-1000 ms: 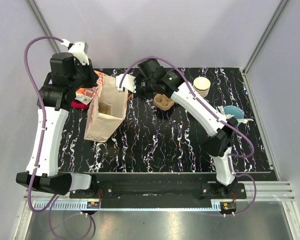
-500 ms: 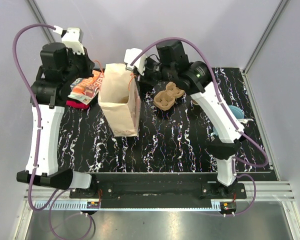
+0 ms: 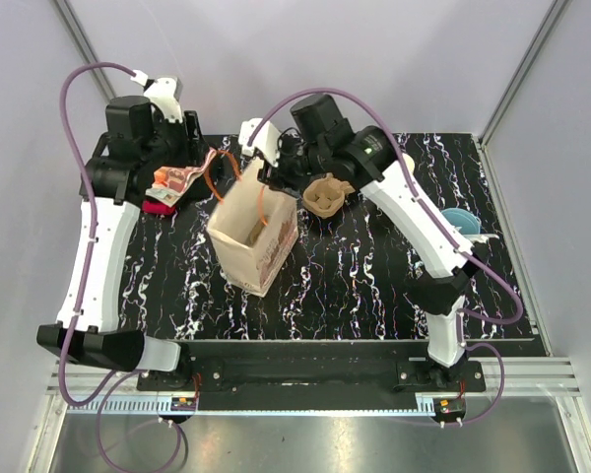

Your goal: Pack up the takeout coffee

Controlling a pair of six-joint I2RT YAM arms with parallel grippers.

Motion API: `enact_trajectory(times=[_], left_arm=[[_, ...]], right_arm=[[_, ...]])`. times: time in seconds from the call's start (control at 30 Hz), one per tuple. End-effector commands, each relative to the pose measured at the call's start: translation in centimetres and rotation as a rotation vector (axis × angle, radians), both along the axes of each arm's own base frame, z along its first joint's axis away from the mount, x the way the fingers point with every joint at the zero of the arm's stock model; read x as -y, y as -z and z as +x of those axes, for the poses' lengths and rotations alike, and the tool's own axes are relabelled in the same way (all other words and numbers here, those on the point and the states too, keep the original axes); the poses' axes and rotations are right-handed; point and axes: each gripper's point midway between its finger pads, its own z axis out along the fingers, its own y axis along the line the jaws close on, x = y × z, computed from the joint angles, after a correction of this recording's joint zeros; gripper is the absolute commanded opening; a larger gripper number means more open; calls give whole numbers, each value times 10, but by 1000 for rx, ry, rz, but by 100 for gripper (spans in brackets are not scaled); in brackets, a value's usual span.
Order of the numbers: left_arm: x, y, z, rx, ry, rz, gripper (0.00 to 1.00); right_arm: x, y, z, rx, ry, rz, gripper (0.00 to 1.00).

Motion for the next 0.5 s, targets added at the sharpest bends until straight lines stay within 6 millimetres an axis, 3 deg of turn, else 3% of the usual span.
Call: enact_trajectory(times=[0.0, 0.1, 0.2, 0.33, 0.47], left_arm=[[13, -64, -16, 191, 80, -56, 57], [16, -68, -20, 203, 99, -68, 61], [17, -67, -21, 201, 107, -69, 67], [24, -65, -24, 196, 152, -79, 69], [31, -50, -23, 160, 194, -86, 67]], right_arm=[[9, -74, -13, 123, -2, 138, 64], [13, -86, -21, 128, -15, 157, 80], [17, -95, -26, 133, -17, 175, 87], [22, -102, -31, 130, -8, 187, 90], [28, -105, -36, 118, 6, 191, 91]])
